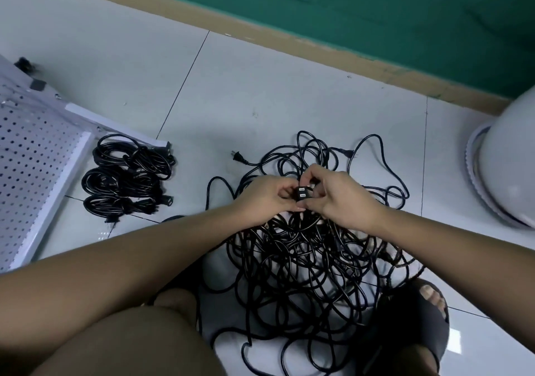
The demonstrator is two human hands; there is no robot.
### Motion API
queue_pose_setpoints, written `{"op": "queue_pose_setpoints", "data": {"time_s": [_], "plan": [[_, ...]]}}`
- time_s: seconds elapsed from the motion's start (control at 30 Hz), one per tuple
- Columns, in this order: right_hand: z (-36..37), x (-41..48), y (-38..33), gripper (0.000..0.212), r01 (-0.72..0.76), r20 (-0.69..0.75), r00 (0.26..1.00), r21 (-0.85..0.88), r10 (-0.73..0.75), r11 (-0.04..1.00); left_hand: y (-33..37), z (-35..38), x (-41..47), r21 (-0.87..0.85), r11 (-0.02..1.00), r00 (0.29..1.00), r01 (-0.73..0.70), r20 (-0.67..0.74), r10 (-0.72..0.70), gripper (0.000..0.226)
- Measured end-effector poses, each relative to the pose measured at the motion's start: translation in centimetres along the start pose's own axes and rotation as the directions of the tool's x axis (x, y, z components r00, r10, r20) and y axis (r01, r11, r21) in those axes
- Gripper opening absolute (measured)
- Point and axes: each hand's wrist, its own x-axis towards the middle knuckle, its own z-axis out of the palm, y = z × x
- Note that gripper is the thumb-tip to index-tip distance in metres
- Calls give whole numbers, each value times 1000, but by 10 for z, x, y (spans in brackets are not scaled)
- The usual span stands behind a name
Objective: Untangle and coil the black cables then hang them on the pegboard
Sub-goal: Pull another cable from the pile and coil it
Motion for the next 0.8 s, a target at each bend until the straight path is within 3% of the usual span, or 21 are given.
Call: {"op": "queue_pose_setpoints", "data": {"time_s": [0.13, 0.37, 0.6, 0.8], "plan": [[-44, -23, -37, 32, -8, -24, 1000, 127, 11, 992, 58, -19, -15, -14, 999, 999, -45, -12, 44, 36], [-117, -72, -108, 29, 79, -215, 976, 222, -30, 972, 172, -53, -39, -54, 978, 978, -203, -69, 199, 11], [-157, -144, -159, 27, 165, -437, 897, 199, -64, 966, 275, -61, -78, 20, 951, 948, -309, -68, 310, 22], [-188, -203, -207, 27, 312, -596, 788, 172, -153, 935, 355, -61, -115, 143, 896, 893, -421, -109, 437, 11]]}}
